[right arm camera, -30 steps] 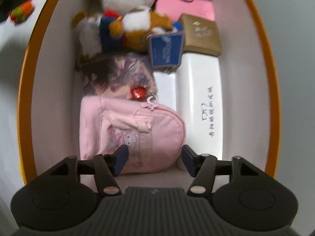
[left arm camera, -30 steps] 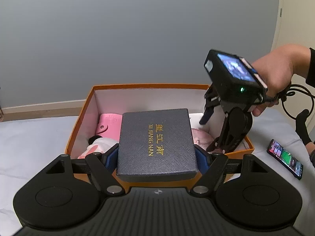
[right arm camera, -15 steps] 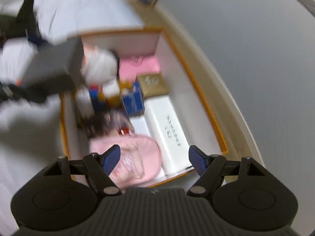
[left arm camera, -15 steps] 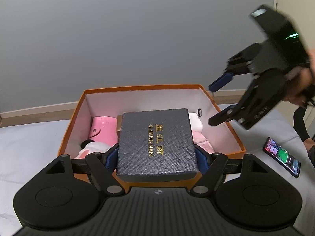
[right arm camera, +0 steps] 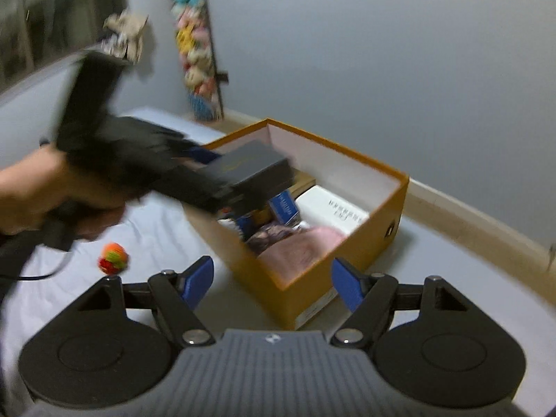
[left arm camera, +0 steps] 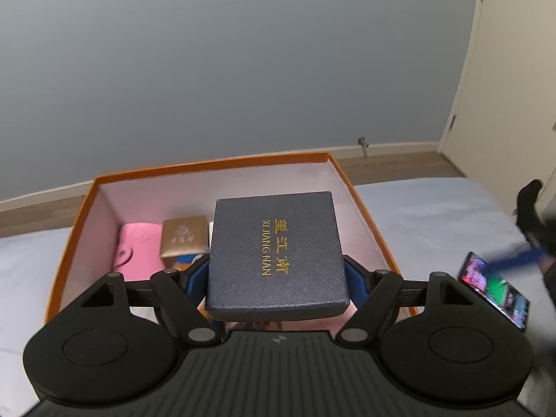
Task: Organize objects
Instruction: 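Lower the dark grey box into the orange box and open the left tool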
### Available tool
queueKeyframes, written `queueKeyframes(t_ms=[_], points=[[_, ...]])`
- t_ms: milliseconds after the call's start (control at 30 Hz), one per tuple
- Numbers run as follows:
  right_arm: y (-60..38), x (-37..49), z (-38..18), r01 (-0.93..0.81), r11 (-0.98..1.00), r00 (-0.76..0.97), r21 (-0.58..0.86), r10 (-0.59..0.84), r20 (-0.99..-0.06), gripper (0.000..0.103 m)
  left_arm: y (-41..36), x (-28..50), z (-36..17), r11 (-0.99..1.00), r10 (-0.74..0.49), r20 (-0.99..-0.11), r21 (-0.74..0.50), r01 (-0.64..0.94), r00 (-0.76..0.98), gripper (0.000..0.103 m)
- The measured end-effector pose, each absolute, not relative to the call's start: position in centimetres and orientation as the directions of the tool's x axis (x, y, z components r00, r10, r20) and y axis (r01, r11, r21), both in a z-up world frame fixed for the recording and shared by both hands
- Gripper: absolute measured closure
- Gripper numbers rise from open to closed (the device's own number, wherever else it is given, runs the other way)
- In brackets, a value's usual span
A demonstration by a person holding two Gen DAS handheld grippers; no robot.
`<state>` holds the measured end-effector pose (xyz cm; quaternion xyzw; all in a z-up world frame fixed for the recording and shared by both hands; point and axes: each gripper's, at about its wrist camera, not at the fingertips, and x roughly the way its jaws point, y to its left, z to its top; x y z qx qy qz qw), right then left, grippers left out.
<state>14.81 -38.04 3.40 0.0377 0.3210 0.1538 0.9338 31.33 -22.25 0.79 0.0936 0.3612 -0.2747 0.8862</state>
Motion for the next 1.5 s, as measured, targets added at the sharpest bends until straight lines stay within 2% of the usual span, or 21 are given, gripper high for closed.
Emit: queueKeyframes(t_ms=[100, 167, 267, 467, 567, 867, 1067, 1367, 1500], points=[[-38.9, 12.6, 1.9, -0.234, 0.934, 0.752, 0.270, 0.350, -0.558, 0.027, -24.4, 32.8, -0.1, 0.825, -0.396, -0.711, 0.004, 0.566, 0.582, 0.015], [-38.7, 11.9, 1.0, -0.232, 0.931, 0.737, 0.283, 0.358, -0.573, 0.027, -25.8, 33.6, -0.6, 0.816, -0.392, -0.727, 0.009, 0.579, 0.564, 0.015], [-38.3, 11.3, 0.7, -0.256, 0.933, 0.722, 0.252, 0.358, -0.593, 0.027, -27.2, 35.8, -1.9, 0.812, -0.400, -0.761, -0.035, 0.582, 0.512, 0.015], [-38.8, 10.6, 0.9, -0.275, 0.919, 0.730, 0.281, 0.390, -0.562, 0.026, -28.7, 39.1, -4.2, 0.834, -0.400, -0.809, -0.126, 0.538, 0.431, 0.015], [-39.2, 10.0, 0.6, -0.281, 0.917, 0.726, 0.285, 0.397, -0.562, 0.026, -29.1, 40.2, -4.9, 0.845, -0.409, -0.807, -0.159, 0.510, 0.426, 0.015], [-39.1, 9.8, 0.3, -0.290, 0.915, 0.717, 0.280, 0.401, -0.570, 0.026, -27.6, 42.7, -6.9, 0.859, -0.484, -0.812, -0.369, 0.355, 0.326, 0.010], [-38.9, 9.6, 0.4, -0.304, 0.913, 0.713, 0.273, 0.408, -0.570, 0.026, -26.5, 42.0, -7.1, 0.871, -0.473, -0.821, -0.381, 0.310, 0.321, 0.009], [-38.7, 9.2, 0.4, -0.325, 0.910, 0.709, 0.259, 0.416, -0.569, 0.026, -23.8, 41.1, -5.2, 0.805, -0.593, -0.716, -0.533, 0.259, 0.369, 0.007], [-38.9, 8.9, 0.4, -0.322, 0.911, 0.712, 0.259, 0.413, -0.568, 0.026, -22.6, 40.4, -4.9, 0.811, -0.585, -0.736, -0.521, 0.267, 0.341, 0.007]])
